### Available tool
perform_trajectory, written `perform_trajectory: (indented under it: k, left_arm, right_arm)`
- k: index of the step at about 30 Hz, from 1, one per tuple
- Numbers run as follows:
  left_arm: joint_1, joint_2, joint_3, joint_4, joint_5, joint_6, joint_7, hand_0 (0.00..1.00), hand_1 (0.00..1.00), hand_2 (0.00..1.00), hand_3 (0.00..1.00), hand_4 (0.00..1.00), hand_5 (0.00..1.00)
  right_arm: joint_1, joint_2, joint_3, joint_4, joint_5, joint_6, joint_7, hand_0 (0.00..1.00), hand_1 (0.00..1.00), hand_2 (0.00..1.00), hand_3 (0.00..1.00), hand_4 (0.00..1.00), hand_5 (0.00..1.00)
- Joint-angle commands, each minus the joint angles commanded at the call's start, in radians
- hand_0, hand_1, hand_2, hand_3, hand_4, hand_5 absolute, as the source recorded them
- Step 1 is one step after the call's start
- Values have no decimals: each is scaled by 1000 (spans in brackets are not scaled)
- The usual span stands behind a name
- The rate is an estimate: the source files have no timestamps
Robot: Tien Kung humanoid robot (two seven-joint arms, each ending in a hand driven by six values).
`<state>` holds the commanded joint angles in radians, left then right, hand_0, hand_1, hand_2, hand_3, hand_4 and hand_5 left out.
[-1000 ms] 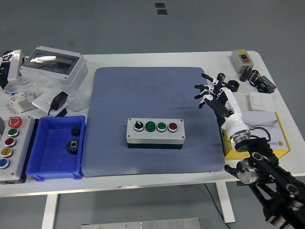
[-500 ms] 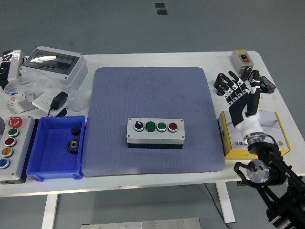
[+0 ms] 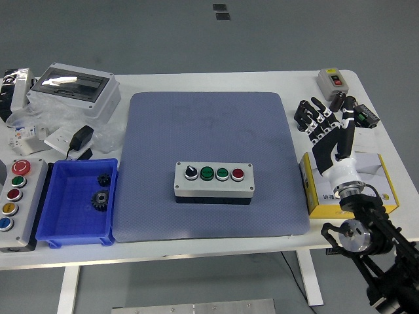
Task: Pick up the button,place it on the desk,press the button,press the button
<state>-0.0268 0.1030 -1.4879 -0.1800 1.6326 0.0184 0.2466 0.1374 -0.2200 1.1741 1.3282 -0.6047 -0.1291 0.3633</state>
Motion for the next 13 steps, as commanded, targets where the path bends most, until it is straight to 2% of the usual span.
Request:
perform_trajectory:
  k: [13]
  left_arm:
    - [-12, 20, 9, 0, -13, 1, -7, 601, 602, 528, 592, 594, 208]
  right_arm:
    - [-3, -5, 38, 9, -11, -1, -4, 876, 798, 817, 798, 941, 998]
